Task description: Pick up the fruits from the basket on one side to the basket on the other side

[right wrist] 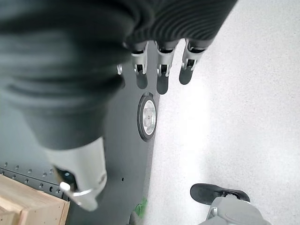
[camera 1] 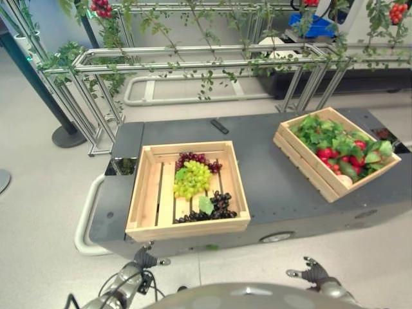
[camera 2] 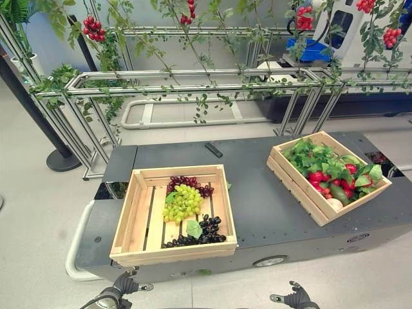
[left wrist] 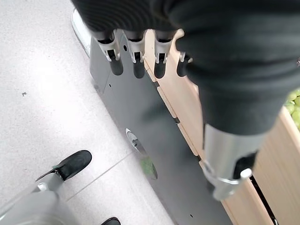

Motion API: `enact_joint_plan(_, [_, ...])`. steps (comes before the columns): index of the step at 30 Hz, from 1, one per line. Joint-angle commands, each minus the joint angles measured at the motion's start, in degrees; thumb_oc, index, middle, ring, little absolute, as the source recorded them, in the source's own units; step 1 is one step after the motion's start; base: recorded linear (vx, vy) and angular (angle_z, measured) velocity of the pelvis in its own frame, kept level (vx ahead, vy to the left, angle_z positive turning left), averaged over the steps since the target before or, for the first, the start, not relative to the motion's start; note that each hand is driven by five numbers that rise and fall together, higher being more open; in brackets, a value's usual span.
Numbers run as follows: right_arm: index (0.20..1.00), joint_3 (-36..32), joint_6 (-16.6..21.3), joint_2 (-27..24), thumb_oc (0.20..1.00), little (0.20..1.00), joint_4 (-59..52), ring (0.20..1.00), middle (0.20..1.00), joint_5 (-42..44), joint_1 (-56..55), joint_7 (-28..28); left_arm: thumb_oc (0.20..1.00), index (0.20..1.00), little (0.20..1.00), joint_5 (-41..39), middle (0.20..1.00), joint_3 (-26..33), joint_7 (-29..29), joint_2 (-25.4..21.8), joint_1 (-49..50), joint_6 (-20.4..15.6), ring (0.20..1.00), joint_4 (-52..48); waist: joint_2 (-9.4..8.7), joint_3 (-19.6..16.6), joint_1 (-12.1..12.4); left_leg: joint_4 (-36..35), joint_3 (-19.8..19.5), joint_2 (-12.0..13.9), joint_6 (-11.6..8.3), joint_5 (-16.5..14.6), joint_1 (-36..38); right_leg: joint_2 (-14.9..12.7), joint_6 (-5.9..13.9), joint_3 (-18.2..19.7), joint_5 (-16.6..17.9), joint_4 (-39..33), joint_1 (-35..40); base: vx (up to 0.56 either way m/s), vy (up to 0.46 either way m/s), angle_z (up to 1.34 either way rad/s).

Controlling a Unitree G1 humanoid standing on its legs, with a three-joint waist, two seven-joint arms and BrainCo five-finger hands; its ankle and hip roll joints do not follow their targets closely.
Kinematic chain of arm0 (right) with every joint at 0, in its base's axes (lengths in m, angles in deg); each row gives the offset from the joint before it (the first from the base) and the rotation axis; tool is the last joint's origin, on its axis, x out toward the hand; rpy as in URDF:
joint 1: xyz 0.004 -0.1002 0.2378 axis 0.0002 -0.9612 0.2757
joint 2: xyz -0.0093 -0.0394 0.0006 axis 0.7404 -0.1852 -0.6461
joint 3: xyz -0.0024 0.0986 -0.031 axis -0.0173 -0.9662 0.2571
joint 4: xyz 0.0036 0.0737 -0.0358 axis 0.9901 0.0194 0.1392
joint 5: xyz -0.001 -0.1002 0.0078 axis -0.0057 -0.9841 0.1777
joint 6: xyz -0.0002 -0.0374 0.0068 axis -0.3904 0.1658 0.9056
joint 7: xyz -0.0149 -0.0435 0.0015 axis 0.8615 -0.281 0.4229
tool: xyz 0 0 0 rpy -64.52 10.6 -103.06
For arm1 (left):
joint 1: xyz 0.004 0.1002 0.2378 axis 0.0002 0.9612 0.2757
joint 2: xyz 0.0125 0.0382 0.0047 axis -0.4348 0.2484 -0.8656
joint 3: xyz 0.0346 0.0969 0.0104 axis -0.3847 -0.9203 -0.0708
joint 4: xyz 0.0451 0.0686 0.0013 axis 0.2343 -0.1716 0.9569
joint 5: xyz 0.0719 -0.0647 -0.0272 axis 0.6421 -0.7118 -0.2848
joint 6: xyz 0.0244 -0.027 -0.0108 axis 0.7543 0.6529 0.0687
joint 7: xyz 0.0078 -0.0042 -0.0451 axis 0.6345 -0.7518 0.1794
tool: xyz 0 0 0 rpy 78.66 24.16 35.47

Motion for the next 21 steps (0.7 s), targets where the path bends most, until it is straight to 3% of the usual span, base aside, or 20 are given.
enact_joint_plan(1, [1.000, 0.1, 0.2, -1.1, 1.000, 1.000, -0.1, 1.000, 1.000, -0.3, 1.8, -0.7, 1.000, 1.000, 1.000, 0.6, 1.000, -0.2, 0.1, -0.3, -3.8, -0.7, 1.000, -0.4, -0.67, 1.5, -0.3, 11.1, -1.5, 2.9, -2.17, -8.0, -2.2, -3.6, 5.65, -1.2, -1.7, 8.0, -2.1, 0.01, -0.008, 0.05])
enact_joint_plan(21, [1.000, 0.2, 0.2, -1.2, 1.000, 1.000, 0.7, 1.000, 1.000, -0.8, 1.6, -1.1, 1.000, 1.000, 1.000, 0.8, 1.000, -0.4, 0.4, 0.0, -3.6, -0.5, 1.000, 0.0, -0.48, 1.4, -0.4, 8.9, -2.2, 2.7, -2.01, -7.1, -1.3, -3.8, 5.85, -2.2, -1.6, 7.9, -1.9, 0.00, -0.002, 0.02])
